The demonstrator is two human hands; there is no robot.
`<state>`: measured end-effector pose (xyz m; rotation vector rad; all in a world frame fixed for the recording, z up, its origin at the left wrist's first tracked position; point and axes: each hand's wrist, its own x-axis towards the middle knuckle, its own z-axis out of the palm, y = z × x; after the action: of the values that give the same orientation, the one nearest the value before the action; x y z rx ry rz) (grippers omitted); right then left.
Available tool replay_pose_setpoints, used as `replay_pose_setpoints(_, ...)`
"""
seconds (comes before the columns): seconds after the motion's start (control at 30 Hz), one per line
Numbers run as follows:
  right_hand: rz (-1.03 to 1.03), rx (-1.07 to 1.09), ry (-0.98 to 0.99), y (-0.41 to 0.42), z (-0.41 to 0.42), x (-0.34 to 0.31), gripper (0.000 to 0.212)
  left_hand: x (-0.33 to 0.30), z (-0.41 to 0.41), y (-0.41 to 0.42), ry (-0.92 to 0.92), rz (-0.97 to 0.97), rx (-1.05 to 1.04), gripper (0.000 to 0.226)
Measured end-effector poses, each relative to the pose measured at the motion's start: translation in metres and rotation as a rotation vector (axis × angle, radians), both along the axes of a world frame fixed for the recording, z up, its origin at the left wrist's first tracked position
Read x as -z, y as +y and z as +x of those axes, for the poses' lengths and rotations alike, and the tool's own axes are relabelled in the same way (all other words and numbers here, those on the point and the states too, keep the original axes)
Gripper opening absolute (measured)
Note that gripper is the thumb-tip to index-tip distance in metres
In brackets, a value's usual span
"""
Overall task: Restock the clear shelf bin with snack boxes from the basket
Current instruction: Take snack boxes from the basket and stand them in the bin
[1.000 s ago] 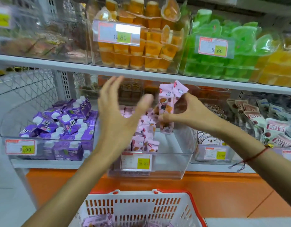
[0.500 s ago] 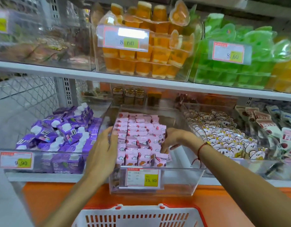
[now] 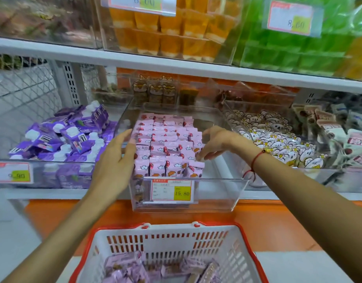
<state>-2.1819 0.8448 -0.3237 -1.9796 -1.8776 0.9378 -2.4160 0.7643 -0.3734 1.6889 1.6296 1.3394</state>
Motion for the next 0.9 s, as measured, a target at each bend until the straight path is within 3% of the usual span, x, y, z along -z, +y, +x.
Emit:
replay_pose_setpoints(0.27,-0.002,-0.041,0.055,-0.011,-0.006,0.001,0.019,-0.002,0.002,-0.004,0.016,-0.002,-0.007,0.040)
replay_pose_setpoints(0.43,0.135,-0.027,0.015,-0.021,-0.003,-0.006,0.042,-0.004,0.002,-0.006,0.017,0.003,0.000,0.040)
replay_pose_setpoints(0.57,0.116,-0.063,0.051,-0.027,-0.004,-0.004,0.046,-0.005,0.003,-0.007,0.009,0.010,0.003,0.040)
replay_pose_setpoints(0.73,0.153,-0.131,-0.079,-0.039,0.004,-0.014,0.050,-0.005,0.001,-0.010,-0.086,-0.029,0.043,0.039)
replay_pose_setpoints(0.83,0.289,-0.197,-0.235,-0.056,0.009,-0.019,0.057,0.001,0.001,-0.022,-0.199,0.010,0.023,0.038)
replay_pose_setpoints(0.9,0.523,-0.216,-0.230,-0.084,0.012,-0.023,0.049,0.008,0.004,-0.040,-0.214,0.206,-0.090,0.031)
